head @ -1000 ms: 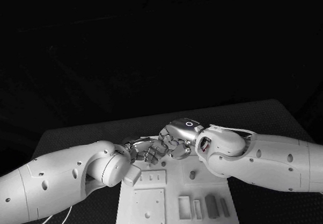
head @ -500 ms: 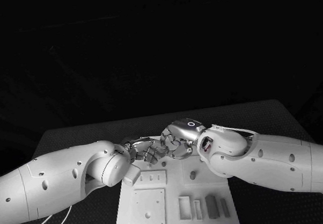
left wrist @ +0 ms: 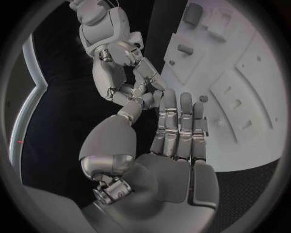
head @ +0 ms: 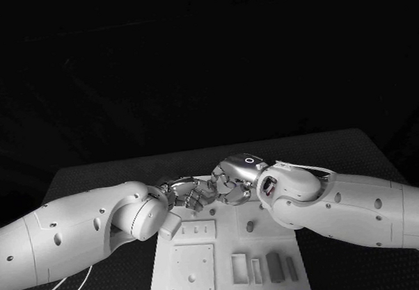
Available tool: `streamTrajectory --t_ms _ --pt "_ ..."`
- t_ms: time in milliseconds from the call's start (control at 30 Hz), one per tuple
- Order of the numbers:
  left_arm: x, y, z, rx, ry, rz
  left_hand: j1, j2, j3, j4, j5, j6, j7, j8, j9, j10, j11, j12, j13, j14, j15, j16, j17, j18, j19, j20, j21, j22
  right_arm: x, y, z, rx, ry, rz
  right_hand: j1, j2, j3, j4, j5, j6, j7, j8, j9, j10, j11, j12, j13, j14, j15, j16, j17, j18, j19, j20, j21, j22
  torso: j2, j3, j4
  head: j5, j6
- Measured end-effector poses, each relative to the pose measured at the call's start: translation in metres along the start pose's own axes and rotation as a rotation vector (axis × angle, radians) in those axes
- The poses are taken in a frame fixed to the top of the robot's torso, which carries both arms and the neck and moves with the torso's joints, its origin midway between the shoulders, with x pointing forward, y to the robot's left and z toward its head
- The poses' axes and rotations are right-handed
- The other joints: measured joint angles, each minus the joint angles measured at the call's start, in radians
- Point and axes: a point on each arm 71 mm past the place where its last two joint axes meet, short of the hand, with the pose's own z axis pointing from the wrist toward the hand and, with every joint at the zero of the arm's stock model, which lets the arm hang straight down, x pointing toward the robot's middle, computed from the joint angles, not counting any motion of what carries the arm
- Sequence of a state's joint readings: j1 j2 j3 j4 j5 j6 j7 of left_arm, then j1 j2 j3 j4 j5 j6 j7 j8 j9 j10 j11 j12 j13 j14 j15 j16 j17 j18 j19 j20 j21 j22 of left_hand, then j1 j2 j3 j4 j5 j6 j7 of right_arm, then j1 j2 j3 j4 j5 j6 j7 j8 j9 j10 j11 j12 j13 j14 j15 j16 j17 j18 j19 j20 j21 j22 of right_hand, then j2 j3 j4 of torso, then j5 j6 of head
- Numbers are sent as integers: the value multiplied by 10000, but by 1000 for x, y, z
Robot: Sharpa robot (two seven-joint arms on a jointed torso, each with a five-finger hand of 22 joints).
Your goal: Assemble the parts on the task board
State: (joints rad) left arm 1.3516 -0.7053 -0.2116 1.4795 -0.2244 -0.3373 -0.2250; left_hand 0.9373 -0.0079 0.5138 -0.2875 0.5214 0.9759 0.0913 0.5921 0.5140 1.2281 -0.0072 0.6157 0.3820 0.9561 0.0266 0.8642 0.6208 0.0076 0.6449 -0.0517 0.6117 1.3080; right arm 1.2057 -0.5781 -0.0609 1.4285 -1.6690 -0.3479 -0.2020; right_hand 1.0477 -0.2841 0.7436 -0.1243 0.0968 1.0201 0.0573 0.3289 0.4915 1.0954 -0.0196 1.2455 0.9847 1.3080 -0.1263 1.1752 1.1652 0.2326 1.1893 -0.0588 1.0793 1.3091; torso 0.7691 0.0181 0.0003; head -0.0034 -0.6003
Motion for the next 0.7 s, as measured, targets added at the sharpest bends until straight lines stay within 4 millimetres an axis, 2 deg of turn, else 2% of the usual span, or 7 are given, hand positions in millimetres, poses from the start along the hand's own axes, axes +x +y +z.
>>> streamTrajectory --t_ms 100,233,400,467,533,567,700 --pt "0 0 0 -9 -9 42 0 0 25 -26 -22 0 -1 -8 1 2 0 0 -11 36 -35 0 -11 0 0 0 0 0 0 -2 0 52 22 -9 -37 -38 -55 2 0 1 1 -14 2 0 0 -37 -2 0 0 0 0 0 0 0 0 0 1 0 0 8 -1" --pt "-3 0 1 -23 -98 169 0 0 24 -27 -37 15 12 -44 3 17 -12 0 -11 36 -35 0 -11 0 0 0 0 0 0 -8 -3 195 38 -13 -158 -77 -183 42 12 -89 93 -119 -32 -57 48 -63 -20 -55 55 -47 -1 1 -22 22 -50 0 1 -1 0 16 -2" --pt "-12 3 1 -78 -371 563 1 0 13 -38 -45 53 12 -24 4 49 -13 0 -40 39 -38 53 -36 -1 0 0 52 -1 -3 -32 -13 657 -49 50 -518 -93 -858 -78 470 -457 461 -436 -146 -458 232 -278 -107 -432 223 -245 -21 -14 -382 87 -313 0 1 -4 1 45 -2" --pt "-18 4 1 -131 -482 747 1 -1 13 -39 -74 57 8 -24 4 51 -13 0 -40 71 -69 70 -35 0 0 0 91 -1 -4 -44 -19 856 -118 121 -540 -67 -1071 -156 647 -619 623 -593 -211 -646 323 -408 -204 -614 318 -373 -72 -130 -563 121 -474 -1 0 -5 -1 67 -3" --pt "-24 6 0 -206 -549 986 38 -37 12 -39 -74 59 6 -24 4 52 -13 0 -49 71 -69 70 -44 0 0 0 99 -1 -6 -56 -24 1087 -230 301 -540 -67 -1174 -181 739 -676 639 -665 -242 -683 359 -414 -243 -636 338 -391 -100 -158 -594 124 -517 -15 -1 -5 -5 87 -17" --pt "-26 7 0 -245 -563 1098 38 -37 12 -39 -75 60 5 -24 4 52 -12 0 -51 71 -69 70 -46 0 0 0 99 -1 -7 -61 -26 1187 -300 408 -539 -67 -1229 -174 814 -816 694 -682 -257 -757 431 -471 -307 -712 410 -514 -166 -165 -720 177 -619 -42 -1 -5 -9 98 -30" --pt "-30 10 -1 -475 -537 1745 49 -47 12 -39 10 96 33 -25 4 70 0 0 -84 106 -105 70 -72 -1 56 -55 151 -2 -19 -81 -28 1646 -732 951 -539 -67 -1255 -149 892 -884 727 -683 -258 -791 463 -531 -403 -746 437 -619 -284 -170 -788 211 -717 -72 -1 -2 -25 121 -53"
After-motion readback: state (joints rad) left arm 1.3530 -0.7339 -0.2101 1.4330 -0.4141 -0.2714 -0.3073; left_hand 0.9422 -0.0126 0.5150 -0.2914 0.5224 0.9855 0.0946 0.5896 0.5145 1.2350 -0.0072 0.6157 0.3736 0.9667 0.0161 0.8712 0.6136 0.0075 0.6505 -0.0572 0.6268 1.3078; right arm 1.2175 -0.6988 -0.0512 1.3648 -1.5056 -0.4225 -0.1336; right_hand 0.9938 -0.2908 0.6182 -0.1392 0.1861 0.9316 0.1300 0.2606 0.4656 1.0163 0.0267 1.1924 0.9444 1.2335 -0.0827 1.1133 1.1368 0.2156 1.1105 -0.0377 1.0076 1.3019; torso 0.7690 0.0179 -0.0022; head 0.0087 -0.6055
